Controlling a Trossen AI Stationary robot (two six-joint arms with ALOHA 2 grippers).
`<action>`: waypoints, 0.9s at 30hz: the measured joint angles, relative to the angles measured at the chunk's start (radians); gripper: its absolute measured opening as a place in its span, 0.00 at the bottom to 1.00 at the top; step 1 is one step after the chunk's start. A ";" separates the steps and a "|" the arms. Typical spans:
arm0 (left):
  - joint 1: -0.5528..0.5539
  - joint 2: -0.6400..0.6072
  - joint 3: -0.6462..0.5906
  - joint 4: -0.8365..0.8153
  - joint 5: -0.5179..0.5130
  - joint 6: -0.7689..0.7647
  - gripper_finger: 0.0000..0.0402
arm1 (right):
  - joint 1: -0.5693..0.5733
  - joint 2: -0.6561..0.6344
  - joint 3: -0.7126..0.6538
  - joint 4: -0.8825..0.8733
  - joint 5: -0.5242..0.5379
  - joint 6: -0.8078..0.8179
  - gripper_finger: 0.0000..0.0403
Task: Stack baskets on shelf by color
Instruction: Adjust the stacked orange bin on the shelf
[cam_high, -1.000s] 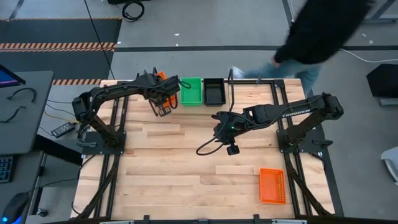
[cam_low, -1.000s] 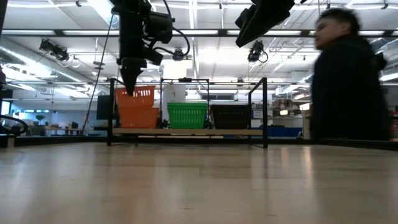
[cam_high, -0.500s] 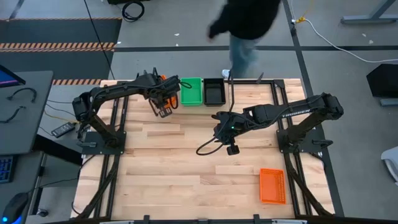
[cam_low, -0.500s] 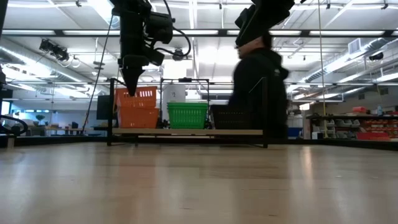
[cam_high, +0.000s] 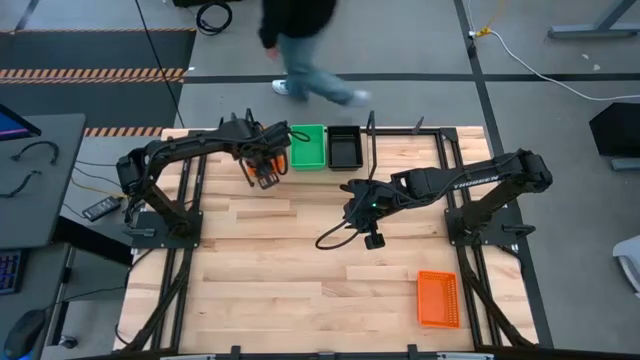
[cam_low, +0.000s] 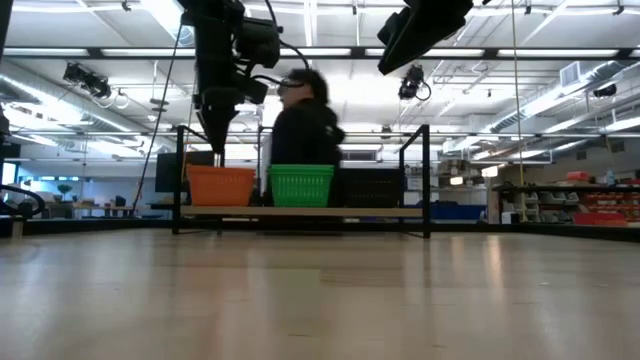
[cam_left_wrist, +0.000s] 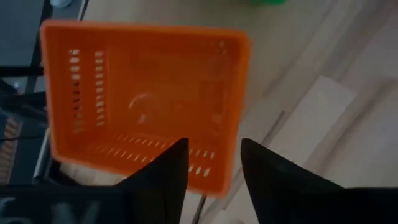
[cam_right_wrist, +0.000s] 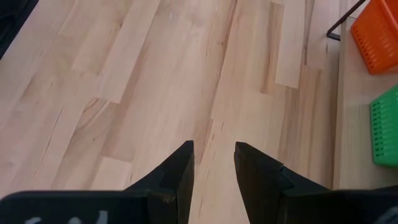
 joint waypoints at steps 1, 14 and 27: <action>-0.003 0.000 0.000 0.008 0.011 0.000 0.39 | 0.000 0.000 0.000 0.001 0.000 0.000 0.30; -0.038 0.061 0.000 0.018 0.042 0.003 0.40 | 0.000 0.000 0.000 0.002 0.000 0.000 0.30; -0.011 0.226 -0.001 0.084 -0.045 0.092 0.38 | 0.000 0.000 0.000 -0.004 0.001 -0.001 0.30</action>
